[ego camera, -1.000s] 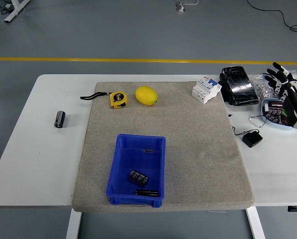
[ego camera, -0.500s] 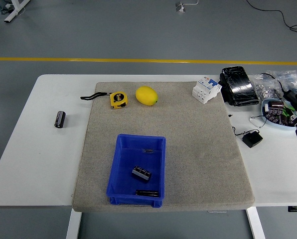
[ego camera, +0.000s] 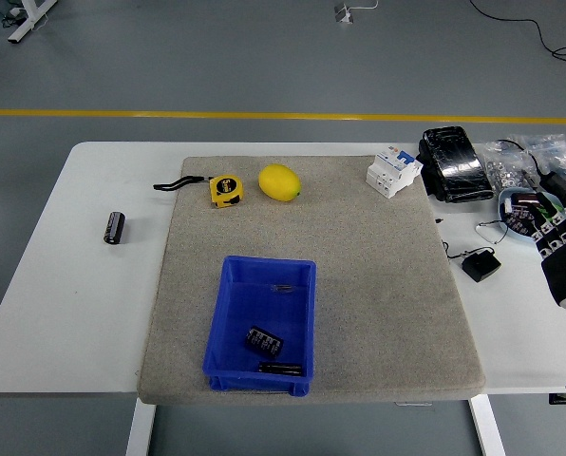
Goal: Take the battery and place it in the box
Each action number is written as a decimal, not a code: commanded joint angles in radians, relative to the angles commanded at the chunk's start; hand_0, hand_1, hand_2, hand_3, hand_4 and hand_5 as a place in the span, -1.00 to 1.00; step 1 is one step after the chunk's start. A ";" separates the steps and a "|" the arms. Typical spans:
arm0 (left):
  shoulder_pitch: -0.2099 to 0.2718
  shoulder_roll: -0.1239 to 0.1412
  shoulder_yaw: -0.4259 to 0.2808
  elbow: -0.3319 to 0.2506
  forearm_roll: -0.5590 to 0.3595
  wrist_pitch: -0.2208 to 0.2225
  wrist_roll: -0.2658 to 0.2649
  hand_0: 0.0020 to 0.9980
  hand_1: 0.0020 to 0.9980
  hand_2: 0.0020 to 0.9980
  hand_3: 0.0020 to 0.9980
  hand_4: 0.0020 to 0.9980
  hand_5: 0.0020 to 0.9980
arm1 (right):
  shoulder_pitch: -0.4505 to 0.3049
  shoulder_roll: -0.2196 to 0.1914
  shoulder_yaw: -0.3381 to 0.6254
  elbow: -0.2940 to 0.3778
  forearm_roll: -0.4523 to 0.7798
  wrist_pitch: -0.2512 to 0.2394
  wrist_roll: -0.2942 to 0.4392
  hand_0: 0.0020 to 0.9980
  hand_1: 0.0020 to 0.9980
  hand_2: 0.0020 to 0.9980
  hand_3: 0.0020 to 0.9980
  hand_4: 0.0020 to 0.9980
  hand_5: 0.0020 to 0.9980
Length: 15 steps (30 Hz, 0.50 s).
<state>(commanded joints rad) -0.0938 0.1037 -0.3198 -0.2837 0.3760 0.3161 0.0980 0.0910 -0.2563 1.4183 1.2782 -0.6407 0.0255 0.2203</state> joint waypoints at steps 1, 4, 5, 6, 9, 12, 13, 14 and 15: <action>0.000 -0.001 -0.003 0.000 0.005 0.000 0.002 0.42 0.45 0.51 0.37 0.41 0.42 | -0.001 0.002 -0.001 -0.001 0.000 0.000 0.000 1.00 0.83 0.83 0.91 1.00 1.00; -0.002 -0.004 -0.016 0.001 0.023 0.001 0.008 0.42 0.45 0.51 0.37 0.41 0.42 | -0.005 0.009 -0.005 -0.004 -0.001 -0.002 -0.003 1.00 0.83 0.83 0.91 1.00 1.00; -0.003 -0.004 -0.019 0.001 0.029 0.001 0.010 0.42 0.45 0.51 0.37 0.41 0.42 | -0.005 0.010 -0.007 -0.007 0.001 -0.003 -0.004 1.00 0.83 0.83 0.91 1.00 1.00; -0.004 -0.005 -0.021 0.001 0.032 0.001 0.011 0.42 0.45 0.51 0.37 0.41 0.42 | -0.005 0.010 -0.008 -0.008 0.001 -0.003 -0.004 1.00 0.83 0.83 0.91 1.00 1.00; -0.003 -0.004 -0.023 0.001 0.038 -0.001 0.012 0.42 0.45 0.51 0.37 0.41 0.42 | -0.005 0.010 -0.009 -0.009 -0.001 -0.003 -0.006 1.00 0.82 0.83 0.90 1.00 1.00; -0.003 -0.003 -0.032 0.002 0.050 -0.002 0.016 0.42 0.45 0.51 0.37 0.41 0.42 | -0.001 0.009 -0.010 -0.008 -0.004 -0.006 -0.007 1.00 0.82 0.83 0.90 1.00 1.00; -0.002 -0.003 -0.033 0.002 0.053 -0.003 0.017 0.42 0.45 0.51 0.37 0.41 0.42 | 0.000 0.009 -0.010 -0.008 -0.005 -0.008 -0.007 1.00 0.82 0.83 0.90 1.00 1.00; -0.002 -0.002 -0.034 0.002 0.056 -0.004 0.017 0.42 0.44 0.51 0.37 0.40 0.42 | 0.001 0.009 -0.010 -0.008 -0.005 -0.010 -0.007 1.00 0.80 0.82 0.89 1.00 1.00; -0.002 -0.002 -0.035 0.002 0.060 -0.005 0.018 0.42 0.44 0.51 0.37 0.40 0.42 | 0.001 0.009 -0.011 -0.008 -0.005 -0.013 -0.006 1.00 0.80 0.82 0.89 1.00 1.00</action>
<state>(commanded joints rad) -0.0957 0.1022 -0.3547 -0.2818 0.4358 0.3114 0.1159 0.0922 -0.2473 1.4069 1.2702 -0.6454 0.0129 0.2138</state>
